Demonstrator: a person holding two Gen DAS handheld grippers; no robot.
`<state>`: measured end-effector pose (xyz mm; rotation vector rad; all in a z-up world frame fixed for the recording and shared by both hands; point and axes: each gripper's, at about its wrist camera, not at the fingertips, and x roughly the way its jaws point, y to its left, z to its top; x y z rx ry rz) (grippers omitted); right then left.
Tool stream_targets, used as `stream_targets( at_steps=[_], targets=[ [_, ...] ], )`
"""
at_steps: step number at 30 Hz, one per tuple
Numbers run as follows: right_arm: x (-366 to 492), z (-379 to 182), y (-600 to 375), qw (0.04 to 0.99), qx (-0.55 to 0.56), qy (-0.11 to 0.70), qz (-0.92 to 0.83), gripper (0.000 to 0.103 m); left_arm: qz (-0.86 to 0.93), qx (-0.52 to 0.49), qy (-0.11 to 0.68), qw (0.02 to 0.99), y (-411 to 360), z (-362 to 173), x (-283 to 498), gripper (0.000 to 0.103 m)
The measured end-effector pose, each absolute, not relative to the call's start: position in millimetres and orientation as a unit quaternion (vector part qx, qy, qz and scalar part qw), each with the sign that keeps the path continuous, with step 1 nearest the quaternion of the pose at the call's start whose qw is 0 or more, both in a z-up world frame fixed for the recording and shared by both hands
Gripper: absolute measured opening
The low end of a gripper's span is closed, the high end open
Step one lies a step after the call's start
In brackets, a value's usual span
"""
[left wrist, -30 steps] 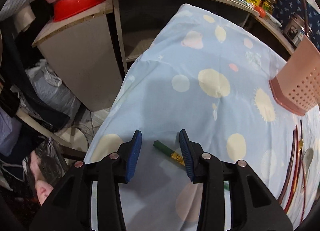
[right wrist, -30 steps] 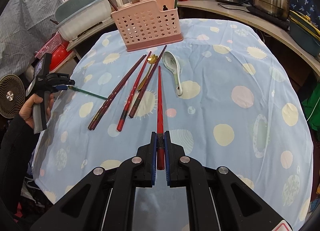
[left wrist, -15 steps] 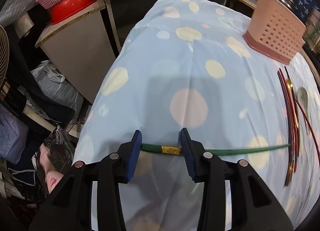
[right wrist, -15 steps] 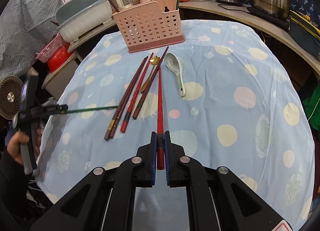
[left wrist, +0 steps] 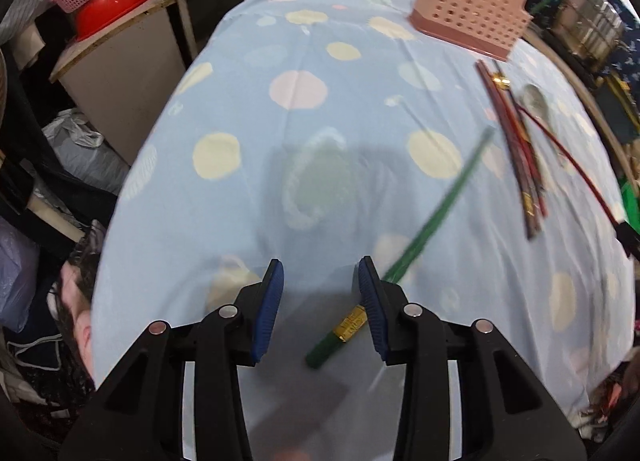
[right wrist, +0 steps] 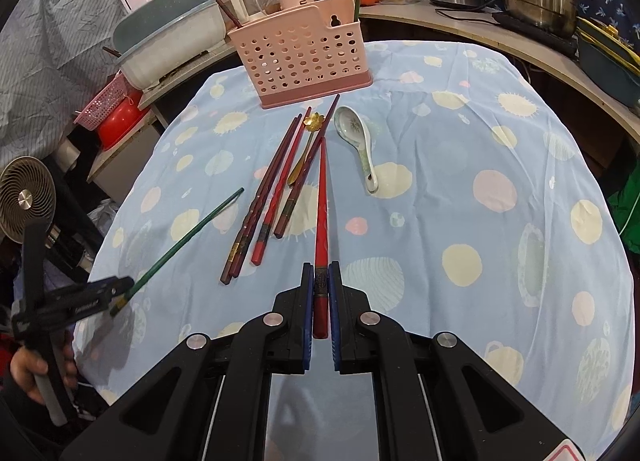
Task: Organize utensils
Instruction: 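Lift the green chopstick with the left tool and turn it upright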
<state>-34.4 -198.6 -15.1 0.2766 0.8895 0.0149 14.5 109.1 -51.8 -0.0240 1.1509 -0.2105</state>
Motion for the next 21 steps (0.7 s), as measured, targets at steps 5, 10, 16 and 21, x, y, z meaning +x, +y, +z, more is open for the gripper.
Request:
stream_targets(
  at_steps=[5, 10, 16, 21],
  targets=[
    [-37.4, -14.4, -198.3, 0.894, 0.134, 0.427, 0.009, 0.007, -0.132, -0.014, 0.527, 0.839, 100.5, -45.0, -8.9, 0.038],
    [-43.6, -12.6, -198.0, 0.895, 0.134, 0.424, 0.010, 0.007, -0.168, -0.013, 0.527, 0.833, 85.4, -43.2, -20.0, 0.039],
    [-49.0, -11.2, -199.5, 0.897, 0.134, 0.422, 0.009, 0.007, -0.179, -0.010, 0.534, 0.826, 78.8, -47.9, -27.0, 0.034],
    [-53.3, -7.6, -201.9, 0.899, 0.135, 0.416, 0.008, 0.007, -0.188, -0.021, 0.540, 0.820, 83.6, -49.8, -32.4, 0.017]
  ],
)
